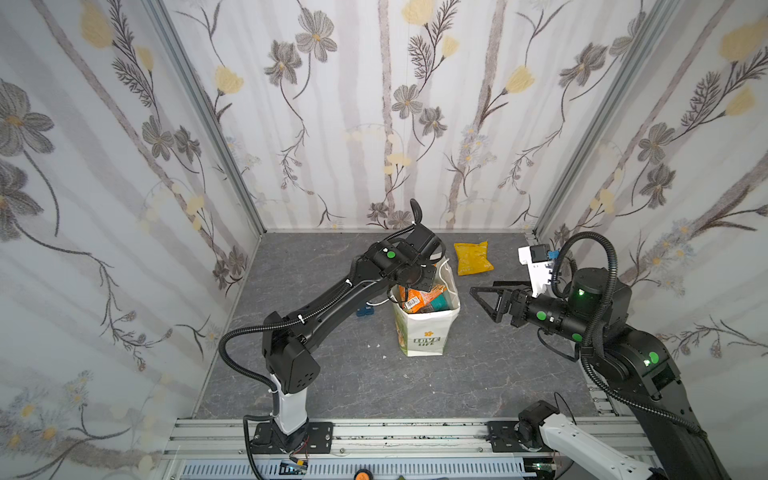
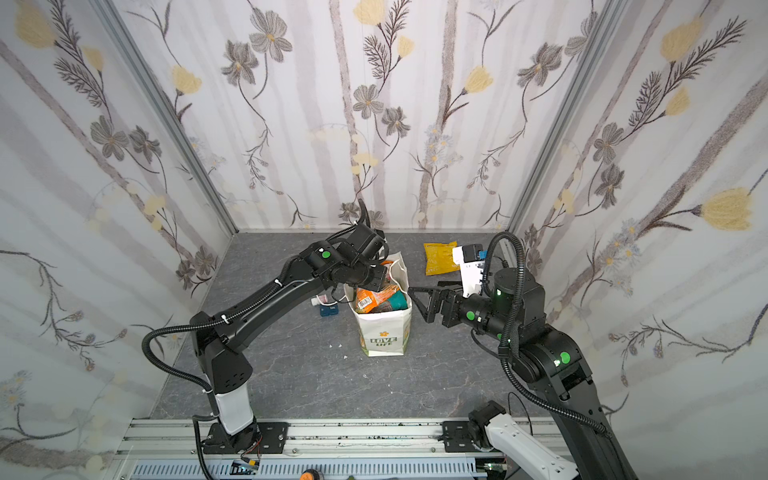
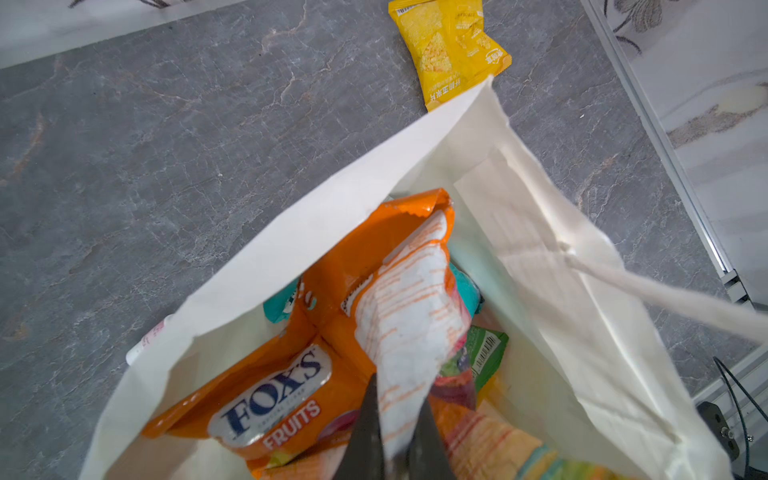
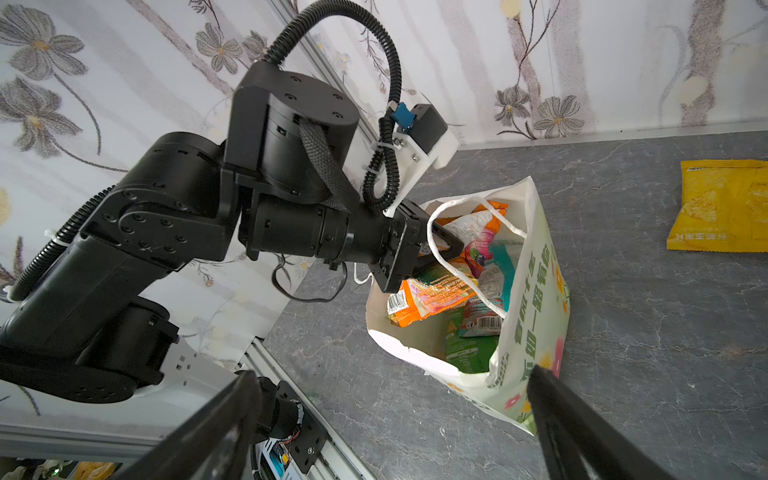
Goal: Take the snacks out of the paper bag
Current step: 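Grasp the orange FOX'S bag with the left gripper and lift it up, then hold the FOX'S bag up with the left gripper while the right gripper grasps it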
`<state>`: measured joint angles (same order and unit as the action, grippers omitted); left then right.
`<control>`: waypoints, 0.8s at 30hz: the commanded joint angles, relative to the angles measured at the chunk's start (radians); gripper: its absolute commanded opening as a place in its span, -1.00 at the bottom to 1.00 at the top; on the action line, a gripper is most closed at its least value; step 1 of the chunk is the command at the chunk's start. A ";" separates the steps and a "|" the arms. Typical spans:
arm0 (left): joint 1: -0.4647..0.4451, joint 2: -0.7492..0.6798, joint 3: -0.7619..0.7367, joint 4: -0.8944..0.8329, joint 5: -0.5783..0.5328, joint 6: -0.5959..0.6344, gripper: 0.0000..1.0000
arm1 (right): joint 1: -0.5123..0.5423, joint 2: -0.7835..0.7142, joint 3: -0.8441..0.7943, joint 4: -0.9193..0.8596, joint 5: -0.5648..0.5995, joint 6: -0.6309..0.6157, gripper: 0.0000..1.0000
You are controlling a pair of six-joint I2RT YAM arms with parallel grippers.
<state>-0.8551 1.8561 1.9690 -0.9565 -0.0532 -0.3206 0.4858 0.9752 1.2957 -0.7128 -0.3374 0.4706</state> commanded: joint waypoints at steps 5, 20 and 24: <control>-0.001 0.002 0.120 -0.051 -0.054 0.030 -1.00 | 0.002 -0.002 0.001 0.039 0.018 0.014 0.99; -0.001 0.043 0.440 -0.137 -0.107 0.101 -1.00 | 0.000 -0.016 -0.006 0.129 0.070 0.086 0.99; -0.012 0.032 0.475 -0.099 -0.087 0.124 -1.00 | 0.000 -0.022 -0.053 0.260 -0.003 0.161 0.99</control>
<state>-0.8600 1.8961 2.4233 -1.0954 -0.1413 -0.2218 0.4850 0.9497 1.2625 -0.5903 -0.2970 0.5652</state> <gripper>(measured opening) 0.073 0.994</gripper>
